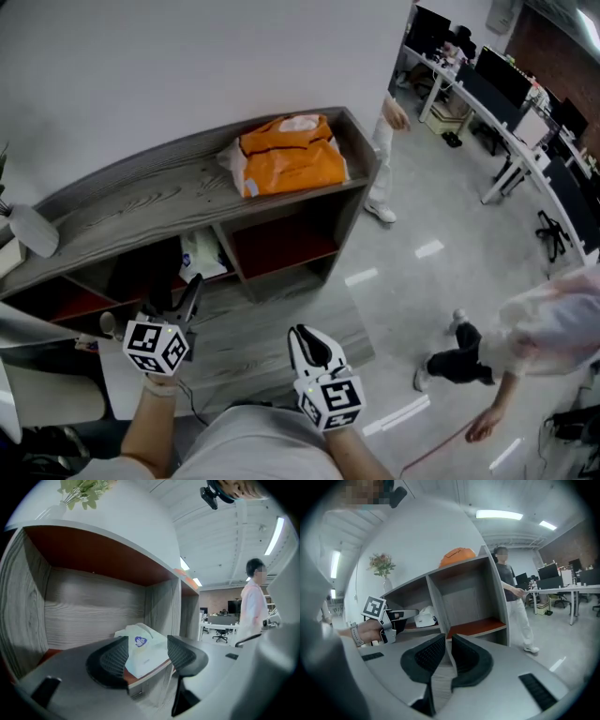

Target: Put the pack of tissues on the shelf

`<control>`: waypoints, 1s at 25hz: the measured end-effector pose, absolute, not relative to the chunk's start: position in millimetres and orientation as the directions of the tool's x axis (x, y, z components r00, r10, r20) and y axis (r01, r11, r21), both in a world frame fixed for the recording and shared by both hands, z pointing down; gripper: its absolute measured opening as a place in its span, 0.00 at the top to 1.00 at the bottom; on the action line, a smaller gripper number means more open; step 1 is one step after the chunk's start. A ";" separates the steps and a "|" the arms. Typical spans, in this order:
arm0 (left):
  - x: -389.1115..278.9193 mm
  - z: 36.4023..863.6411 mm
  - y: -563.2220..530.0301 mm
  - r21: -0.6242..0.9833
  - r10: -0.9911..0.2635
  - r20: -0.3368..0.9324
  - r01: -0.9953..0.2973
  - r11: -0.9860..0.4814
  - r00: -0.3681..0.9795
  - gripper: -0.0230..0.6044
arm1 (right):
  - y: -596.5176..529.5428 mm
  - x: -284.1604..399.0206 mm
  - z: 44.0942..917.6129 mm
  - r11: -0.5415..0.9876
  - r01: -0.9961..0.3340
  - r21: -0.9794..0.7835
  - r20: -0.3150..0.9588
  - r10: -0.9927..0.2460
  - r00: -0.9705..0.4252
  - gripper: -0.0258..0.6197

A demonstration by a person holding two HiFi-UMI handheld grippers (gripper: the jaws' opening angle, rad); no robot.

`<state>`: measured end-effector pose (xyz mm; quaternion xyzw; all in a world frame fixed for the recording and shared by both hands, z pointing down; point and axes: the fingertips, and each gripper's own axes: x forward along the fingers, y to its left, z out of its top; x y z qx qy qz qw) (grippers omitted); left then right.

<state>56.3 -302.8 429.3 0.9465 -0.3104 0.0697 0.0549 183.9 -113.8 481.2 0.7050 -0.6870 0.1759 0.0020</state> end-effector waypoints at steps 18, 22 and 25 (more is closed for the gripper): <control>-29.3 443.5 -253.3 0.119 -0.681 0.194 -0.706 -0.698 0.706 0.62 | -179.1 108.7 470.1 0.258 -0.931 -0.259 0.182 -0.933 -0.309 0.88; -55.5 446.8 -238.5 0.130 -0.725 0.198 -0.751 -0.647 0.659 0.66 | -188.2 79.2 467.6 0.349 -0.900 -0.261 0.173 -0.900 -0.399 0.88; -74.1 450.4 -228.5 0.145 -0.751 0.203 -0.778 -0.612 0.628 0.71 | -192.3 58.6 467.1 0.401 -0.877 -0.267 0.168 -0.876 -0.452 0.88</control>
